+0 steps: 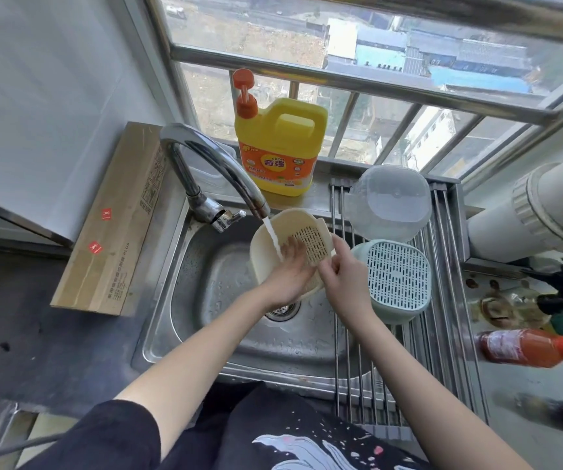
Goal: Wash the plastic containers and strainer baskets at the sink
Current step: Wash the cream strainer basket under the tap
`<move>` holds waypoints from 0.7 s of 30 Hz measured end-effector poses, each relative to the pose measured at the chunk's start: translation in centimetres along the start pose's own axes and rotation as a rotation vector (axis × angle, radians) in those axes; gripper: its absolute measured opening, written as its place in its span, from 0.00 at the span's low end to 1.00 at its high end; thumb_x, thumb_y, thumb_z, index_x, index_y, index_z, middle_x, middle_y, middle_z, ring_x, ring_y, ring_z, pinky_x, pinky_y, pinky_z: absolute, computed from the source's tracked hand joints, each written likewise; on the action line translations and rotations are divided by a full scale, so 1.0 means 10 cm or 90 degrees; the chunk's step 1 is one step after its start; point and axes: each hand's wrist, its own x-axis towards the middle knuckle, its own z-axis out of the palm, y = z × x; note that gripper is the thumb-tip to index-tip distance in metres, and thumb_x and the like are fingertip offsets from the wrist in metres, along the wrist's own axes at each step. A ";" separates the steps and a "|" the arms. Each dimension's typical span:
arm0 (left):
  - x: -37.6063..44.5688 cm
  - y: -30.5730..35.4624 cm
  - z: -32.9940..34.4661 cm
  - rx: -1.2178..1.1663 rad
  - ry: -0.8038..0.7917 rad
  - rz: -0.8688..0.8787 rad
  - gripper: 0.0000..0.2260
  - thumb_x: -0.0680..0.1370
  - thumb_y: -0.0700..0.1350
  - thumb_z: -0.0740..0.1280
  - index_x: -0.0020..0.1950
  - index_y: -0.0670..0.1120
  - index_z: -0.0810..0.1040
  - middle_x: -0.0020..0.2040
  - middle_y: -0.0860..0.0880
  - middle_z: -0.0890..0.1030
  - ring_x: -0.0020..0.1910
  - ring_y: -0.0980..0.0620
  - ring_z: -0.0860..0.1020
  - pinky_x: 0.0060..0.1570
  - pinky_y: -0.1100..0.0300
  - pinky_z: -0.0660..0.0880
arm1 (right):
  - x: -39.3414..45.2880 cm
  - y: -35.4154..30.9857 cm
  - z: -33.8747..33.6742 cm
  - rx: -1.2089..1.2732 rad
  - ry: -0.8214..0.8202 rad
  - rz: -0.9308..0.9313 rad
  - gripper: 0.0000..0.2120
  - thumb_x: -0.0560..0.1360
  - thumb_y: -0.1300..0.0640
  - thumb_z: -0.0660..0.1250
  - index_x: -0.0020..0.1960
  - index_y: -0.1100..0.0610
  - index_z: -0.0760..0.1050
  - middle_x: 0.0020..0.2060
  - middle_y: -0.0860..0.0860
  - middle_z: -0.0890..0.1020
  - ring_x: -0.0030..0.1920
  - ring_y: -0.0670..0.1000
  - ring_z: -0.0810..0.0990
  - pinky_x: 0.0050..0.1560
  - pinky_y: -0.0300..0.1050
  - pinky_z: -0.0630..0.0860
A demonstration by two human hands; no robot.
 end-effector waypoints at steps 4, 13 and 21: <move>-0.15 -0.03 0.00 -0.037 -0.117 0.147 0.28 0.81 0.59 0.45 0.78 0.50 0.45 0.79 0.51 0.44 0.77 0.54 0.43 0.76 0.54 0.42 | 0.05 0.11 -0.06 0.024 0.027 0.026 0.19 0.75 0.66 0.61 0.66 0.59 0.72 0.24 0.47 0.68 0.25 0.44 0.66 0.27 0.33 0.62; -0.47 -0.29 -0.59 0.419 0.162 0.118 0.21 0.81 0.54 0.56 0.33 0.45 0.75 0.35 0.49 0.77 0.42 0.49 0.77 0.65 0.52 0.67 | -0.05 0.11 -0.03 0.092 -0.011 0.078 0.29 0.77 0.66 0.60 0.76 0.53 0.58 0.27 0.48 0.68 0.26 0.42 0.65 0.26 0.31 0.64; -0.45 -0.39 -0.77 0.045 0.237 -0.259 0.19 0.71 0.62 0.65 0.42 0.46 0.74 0.42 0.49 0.77 0.44 0.46 0.79 0.43 0.54 0.78 | -0.03 0.15 -0.06 0.198 -0.058 0.125 0.26 0.79 0.64 0.59 0.75 0.50 0.60 0.27 0.52 0.71 0.26 0.43 0.66 0.25 0.33 0.63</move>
